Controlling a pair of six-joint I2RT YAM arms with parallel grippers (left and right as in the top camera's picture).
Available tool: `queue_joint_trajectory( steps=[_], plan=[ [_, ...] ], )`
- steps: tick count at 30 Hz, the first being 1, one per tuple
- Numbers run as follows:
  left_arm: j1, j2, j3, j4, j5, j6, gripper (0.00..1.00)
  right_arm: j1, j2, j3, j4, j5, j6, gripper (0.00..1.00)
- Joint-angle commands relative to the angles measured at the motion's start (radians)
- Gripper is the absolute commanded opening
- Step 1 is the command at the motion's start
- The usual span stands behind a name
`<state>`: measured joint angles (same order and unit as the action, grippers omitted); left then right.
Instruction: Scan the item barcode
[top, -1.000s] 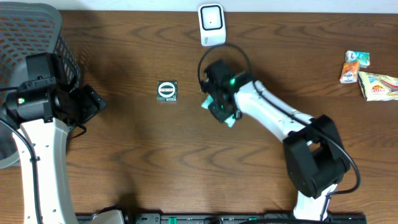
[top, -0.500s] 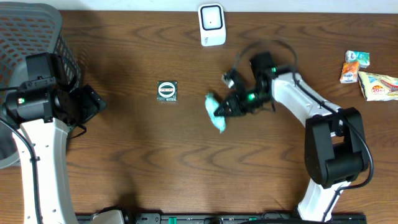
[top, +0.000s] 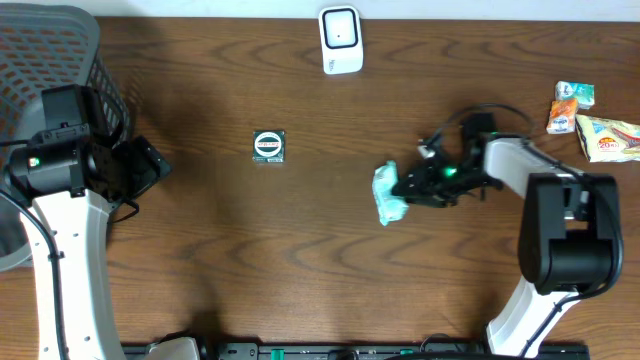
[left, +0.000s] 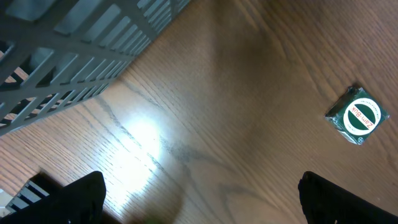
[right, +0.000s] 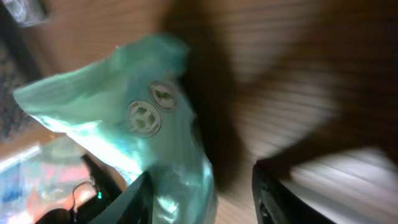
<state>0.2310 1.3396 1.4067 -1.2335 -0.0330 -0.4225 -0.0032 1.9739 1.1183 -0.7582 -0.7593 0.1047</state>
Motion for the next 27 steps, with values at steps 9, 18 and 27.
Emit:
queue_joint_trajectory(
  steps=[9,18,27],
  plan=[
    [0.003,-0.004,-0.002,-0.005,-0.016,-0.006,0.98,-0.064,-0.005,0.269,-0.379,0.144,-0.109,0.46],
    [0.003,-0.004,-0.002,-0.005,-0.016,-0.006,0.98,0.065,-0.005,0.25,-0.528,0.287,-0.121,0.11],
    [0.003,-0.004,-0.002,-0.005,-0.016,-0.006,0.98,0.216,-0.005,0.242,-0.632,0.399,-0.092,0.01]
  ],
)
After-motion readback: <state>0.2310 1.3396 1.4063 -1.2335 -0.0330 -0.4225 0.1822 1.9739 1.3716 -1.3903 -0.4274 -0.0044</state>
